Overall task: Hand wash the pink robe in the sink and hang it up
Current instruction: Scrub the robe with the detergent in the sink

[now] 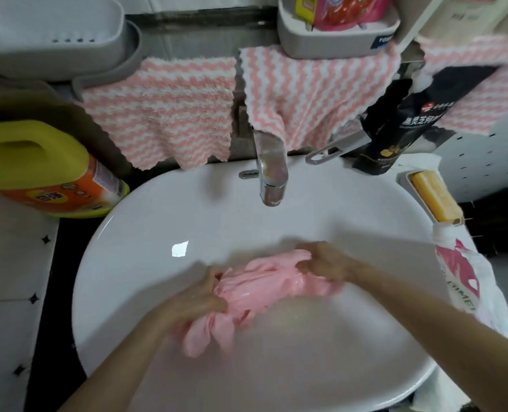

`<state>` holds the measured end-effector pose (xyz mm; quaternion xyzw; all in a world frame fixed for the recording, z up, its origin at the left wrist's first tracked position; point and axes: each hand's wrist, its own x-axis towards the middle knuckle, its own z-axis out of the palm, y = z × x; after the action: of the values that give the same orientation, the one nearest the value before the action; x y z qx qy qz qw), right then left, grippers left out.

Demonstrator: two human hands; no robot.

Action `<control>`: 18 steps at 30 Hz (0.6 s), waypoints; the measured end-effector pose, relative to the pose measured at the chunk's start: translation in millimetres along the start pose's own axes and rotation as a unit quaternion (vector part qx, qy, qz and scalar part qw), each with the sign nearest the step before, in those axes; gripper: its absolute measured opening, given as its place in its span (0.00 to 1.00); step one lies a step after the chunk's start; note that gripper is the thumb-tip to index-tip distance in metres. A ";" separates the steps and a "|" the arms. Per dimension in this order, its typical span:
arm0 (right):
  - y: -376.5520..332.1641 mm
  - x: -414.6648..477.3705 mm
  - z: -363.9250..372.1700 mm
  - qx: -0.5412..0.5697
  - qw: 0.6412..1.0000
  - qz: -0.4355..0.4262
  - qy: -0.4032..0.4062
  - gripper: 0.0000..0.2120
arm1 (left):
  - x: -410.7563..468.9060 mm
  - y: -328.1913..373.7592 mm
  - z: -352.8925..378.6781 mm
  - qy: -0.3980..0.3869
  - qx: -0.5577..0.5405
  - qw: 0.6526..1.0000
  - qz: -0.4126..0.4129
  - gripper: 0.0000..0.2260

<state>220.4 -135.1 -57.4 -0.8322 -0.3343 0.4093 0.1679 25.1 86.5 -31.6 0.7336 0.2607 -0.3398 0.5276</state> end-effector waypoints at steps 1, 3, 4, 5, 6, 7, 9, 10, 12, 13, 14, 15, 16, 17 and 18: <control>1.0 1.8 -7.8 0.062 0.995 0.039 -0.060 0.05 | 0.1 -1.2 -5.9 -0.023 -0.049 0.998 -0.014 0.35; 3.5 6.4 -19.5 0.120 0.980 0.073 -0.141 0.10 | 3.9 -9.3 -9.3 -0.045 -0.151 0.986 -0.045 0.21; 5.5 10.2 -22.2 0.121 0.977 0.094 -0.147 0.13 | 8.2 -13.2 -10.4 -0.042 -0.184 0.980 -0.065 0.11; 5.3 13.1 -24.5 0.112 0.978 0.118 -0.131 0.16 | 12.4 -15.5 -11.8 -0.032 -0.200 0.976 -0.082 0.07; 7.2 16.2 -24.4 0.089 0.980 0.149 -0.097 0.19 | 14.4 -15.0 -11.3 -0.025 -0.197 0.975 -0.102 0.09; 7.4 16.6 -25.3 0.063 0.982 0.175 -0.038 0.22 | 15.3 -11.5 -10.3 -0.017 -0.176 0.978 -0.112 0.11; 4.8 10.9 -24.3 0.049 0.965 0.218 0.137 0.28 | 14.9 -2.2 -7.7 0.071 0.040 0.994 -0.067 0.14; 0.5 3.9 -19.6 0.056 0.945 0.232 0.225 0.29 | 11.5 4.5 -3.5 0.178 0.209 0.961 -0.034 0.18; -10.9 -6.5 -0.2 0.097 0.894 0.267 0.345 0.32 | 9.6 8.3 12.8 0.356 0.390 0.849 0.026 0.29; -19.5 -7.8 12.0 0.136 0.875 0.290 0.362 0.34 | 11.1 8.1 25.7 0.384 0.383 0.839 0.043 0.34; -27.5 -5.7 26.4 0.170 0.862 0.313 0.360 0.37 | 13.7 9.3 39.3 0.367 0.372 0.851 0.049 0.38; -36.5 0.0 41.2 0.182 0.854 0.332 0.356 0.40 | 18.2 6.3 53.3 0.336 0.392 0.855 0.041 0.43; -43.7 8.3 56.4 0.174 0.852 0.342 0.355 0.43 | 23.1 2.0 65.1 0.305 0.418 0.855 0.029 0.48; -50.1 15.9 69.7 0.155 0.853 0.345 0.360 0.44 | 28.3 -2.5 72.8 0.292 0.437 0.851 0.022 0.52; -53.2 21.4 80.2 0.125 0.854 0.338 0.375 0.44 | 29.7 -5.6 75.5 0.274 0.442 0.854 0.008 0.54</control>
<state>143.9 -81.4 -89.1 -0.9563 0.1102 0.1361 0.2340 22.8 17.0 -74.0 0.9550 0.2108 -0.2006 0.0579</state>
